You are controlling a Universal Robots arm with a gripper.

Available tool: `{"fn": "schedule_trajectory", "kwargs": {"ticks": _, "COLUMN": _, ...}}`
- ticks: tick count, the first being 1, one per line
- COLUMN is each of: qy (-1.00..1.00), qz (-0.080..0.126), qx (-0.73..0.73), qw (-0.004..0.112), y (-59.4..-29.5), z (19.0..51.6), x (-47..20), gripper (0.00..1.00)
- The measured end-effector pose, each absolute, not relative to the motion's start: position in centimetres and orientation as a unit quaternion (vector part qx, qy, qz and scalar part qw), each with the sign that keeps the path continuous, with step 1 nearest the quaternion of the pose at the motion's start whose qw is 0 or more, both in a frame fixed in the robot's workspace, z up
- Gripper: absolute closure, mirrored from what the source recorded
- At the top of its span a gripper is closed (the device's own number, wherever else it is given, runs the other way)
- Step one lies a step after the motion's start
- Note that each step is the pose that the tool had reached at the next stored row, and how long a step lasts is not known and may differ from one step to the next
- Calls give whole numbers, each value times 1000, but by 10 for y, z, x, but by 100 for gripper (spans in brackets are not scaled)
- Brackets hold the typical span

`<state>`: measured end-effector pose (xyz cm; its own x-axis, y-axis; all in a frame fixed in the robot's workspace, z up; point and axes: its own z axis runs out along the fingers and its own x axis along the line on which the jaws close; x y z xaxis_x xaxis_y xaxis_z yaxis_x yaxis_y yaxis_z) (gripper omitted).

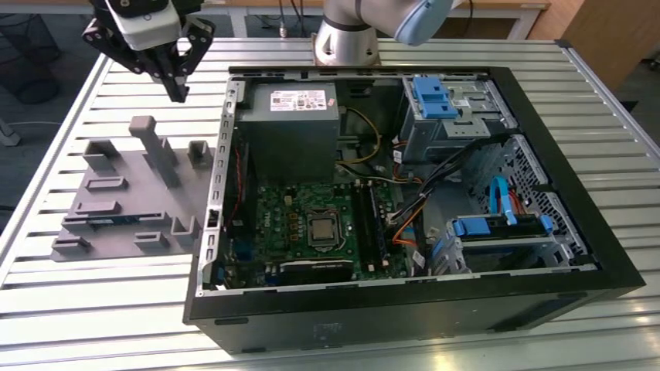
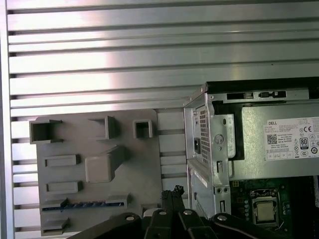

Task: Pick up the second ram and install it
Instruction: 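Reach for the second ram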

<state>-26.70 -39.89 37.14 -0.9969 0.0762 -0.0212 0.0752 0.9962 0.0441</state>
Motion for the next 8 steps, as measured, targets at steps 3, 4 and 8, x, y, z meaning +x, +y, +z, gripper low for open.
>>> {"fn": "schedule_trajectory", "kwargs": {"ticks": 3, "qy": 999, "qz": 22, "qx": 38, "qw": 11, "y": -399, "z": 371, "x": -270, "gripper": 89}}
{"fn": "schedule_trajectory", "kwargs": {"ticks": 4, "qy": 999, "qz": 22, "qx": 38, "qw": 11, "y": -399, "z": 371, "x": -271, "gripper": 89}}
{"fn": "schedule_trajectory", "kwargs": {"ticks": 8, "qy": 999, "qz": 22, "qx": 38, "qw": 11, "y": -399, "z": 371, "x": -275, "gripper": 89}}
